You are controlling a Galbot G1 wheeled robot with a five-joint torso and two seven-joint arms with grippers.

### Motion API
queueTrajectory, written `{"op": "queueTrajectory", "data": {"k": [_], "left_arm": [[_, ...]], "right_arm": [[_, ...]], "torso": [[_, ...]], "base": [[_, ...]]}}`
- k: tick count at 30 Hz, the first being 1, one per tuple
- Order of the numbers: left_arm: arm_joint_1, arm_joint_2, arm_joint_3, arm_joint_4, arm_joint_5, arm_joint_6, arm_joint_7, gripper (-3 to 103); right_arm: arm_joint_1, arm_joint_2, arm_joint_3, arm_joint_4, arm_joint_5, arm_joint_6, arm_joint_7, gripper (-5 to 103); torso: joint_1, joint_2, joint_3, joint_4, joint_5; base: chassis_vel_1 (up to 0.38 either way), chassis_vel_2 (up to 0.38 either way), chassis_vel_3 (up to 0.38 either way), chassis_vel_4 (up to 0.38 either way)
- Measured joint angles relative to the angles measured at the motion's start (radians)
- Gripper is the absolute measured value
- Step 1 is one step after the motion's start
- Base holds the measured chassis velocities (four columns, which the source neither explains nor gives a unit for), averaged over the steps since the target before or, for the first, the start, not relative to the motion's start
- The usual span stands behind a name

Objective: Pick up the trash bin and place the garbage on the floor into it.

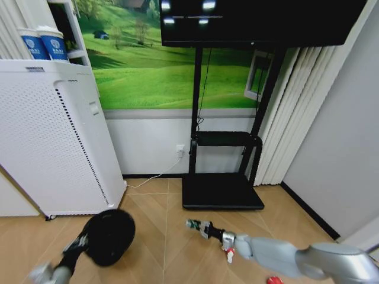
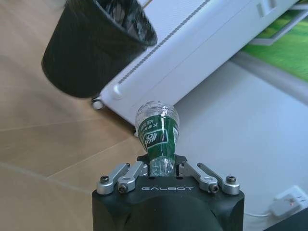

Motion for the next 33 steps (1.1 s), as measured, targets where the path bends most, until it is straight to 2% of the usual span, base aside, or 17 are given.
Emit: {"op": "queueTrajectory", "data": {"k": [1, 2, 4, 6, 8, 9, 11, 12, 14, 18, 22, 23, 26, 27, 28, 29, 33], "left_arm": [[0.0, 0.0, 0.0, 0.0, 0.0, 0.0, 0.0, 7], [-0.096, 0.04, 0.082, 0.034, -0.041, 0.006, 0.002, 7], [-0.181, 0.07, 0.167, 0.074, -0.076, 0.014, 0.012, 7], [-0.199, 0.075, 0.193, 0.084, -0.08, 0.016, 0.016, 7], [-0.23, 0.072, 0.245, 0.095, -0.08, 0.02, 0.016, 7], [-0.23, 0.072, 0.245, 0.095, -0.08, 0.02, 0.016, 7], [-0.293, 0.066, 0.327, 0.11, -0.082, 0.025, 0.016, 7], [-0.293, 0.066, 0.327, 0.11, -0.082, 0.025, 0.016, 7], [-0.354, 0.064, 0.393, 0.134, -0.085, 0.025, 0.023, 7], [-0.434, 0.055, 0.461, 0.163, -0.094, 0.025, 0.028, 7], [-0.466, 0.039, 0.484, 0.156, -0.107, 0.025, 0.019, 7], [-0.466, 0.039, 0.484, 0.156, -0.107, 0.025, 0.019, 7], [-0.467, 0.038, 0.485, 0.143, -0.109, 0.025, 0.017, 7], [-0.467, 0.038, 0.485, 0.143, -0.109, 0.025, 0.017, 7], [-0.46, 0.038, 0.48, 0.143, -0.107, 0.025, 0.021, 7], [-0.452, 0.038, 0.473, 0.143, -0.106, 0.025, 0.025, 7], [-0.439, 0.037, 0.462, 0.142, -0.105, 0.025, 0.03, 7]], "right_arm": [[0.0, 0.0, 0.0, 0.0, 0.0, 0.0, 0.0, 24], [-0.015, -0.013, 0.042, 0.042, -0.01, -0.001, 0.001, 24], [-0.017, -0.016, 0.083, 0.09, -0.017, 0.0, -0.006, 24], [0.004, -0.007, 0.085, 0.109, -0.017, 0.006, -0.016, 24], [0.048, 0.011, 0.068, 0.135, -0.008, 0.016, -0.03, 24], [0.048, 0.011, 0.068, 0.135, -0.008, 0.016, -0.03, 24], [0.065, 0.027, 0.061, 0.157, 0.001, 0.016, -0.033, 24], [0.065, 0.027, 0.061, 0.157, 0.001, 0.016, -0.033, 24], [0.073, 0.038, 0.06, 0.174, 0.008, 0.016, -0.031, 24], [0.094, 0.057, 0.04, 0.211, 0.023, 0.012, -0.029, 24], [0.157, 0.155, -0.045, 0.2, 0.059, 0.006, -0.023, 24], [0.157, 0.155, -0.045, 0.2, 0.059, 0.006, -0.023, 24], [0.178, 0.298, -0.107, 0.152, 0.1, -0.004, -0.002, 23], [0.178, 0.298, -0.107, 0.152, 0.1, -0.004, -0.002, 23], [0.181, 0.359, -0.134, 0.135, 0.119, -0.012, 0.009, 23], [0.183, 0.392, -0.151, 0.121, 0.129, -0.016, 0.015, 23], [0.185, 0.433, -0.173, 0.097, 0.141, -0.021, 0.02, 23]], "torso": [[0.0, 0.0, 0.0, 0.0, 0.0], [0.0, 0.0, 0.0, -0.0005, 0.0002], [0.0, 0.0, 0.0, -0.0009, 0.0002], [0.0, 0.0, 0.0, -0.0008, 0.0004], [0.0, 0.0, 0.0, 0.0015, -0.0002], [0.0, 0.0, 0.0, 0.0015, -0.0002], [0.0, 0.0, 0.0, 0.0015, 0.0003], [0.0, 0.0, 0.0, 0.0015, 0.0003], [0.0, 0.0, 0.0, 0.0003, -0.0002], [0.0, 0.0, 0.0, -0.0003, 0.0002], [0.0, 0.0, 0.0, -0.0001, 0.0], [0.0, 0.0, 0.0, -0.0001, 0.0], [0.0, 0.0, 0.0, 0.0002, 0.0003], [0.0, 0.0, 0.0, 0.0002, 0.0003], [0.0, 0.0, 0.0, 0.0006, 0.0001], [0.0, 0.0, 0.0, 0.0007, -0.0002], [0.0, 0.0, 0.0, 0.0007, -0.0002]], "base": [[0.0, 0.0, 0.0, 0.0], [0.0, 0.0, 0.0, 0.0], [0.0, 0.0, 0.0, 0.0], [0.0, 0.0, 0.0, 0.0], [0.0, 0.0, 0.0, 0.0], [0.0, 0.0, 0.0, 0.0], [0.0, 0.0, 0.0, 0.0], [0.0, 0.0, 0.0, 0.0], [0.0, 0.0, 0.0, 0.0], [0.0, 0.0, 0.0, 0.0], [0.0, 0.0, 0.0, 0.0], [0.0, 0.0, 0.0, 0.0], [0.0, 0.0, 0.0, 0.0], [0.0, 0.0, 0.0, 0.0], [0.0, 0.0, 0.0, 0.0], [0.0, 0.0, 0.0, 0.0], [0.0, 0.0, 0.0, 0.0]]}}
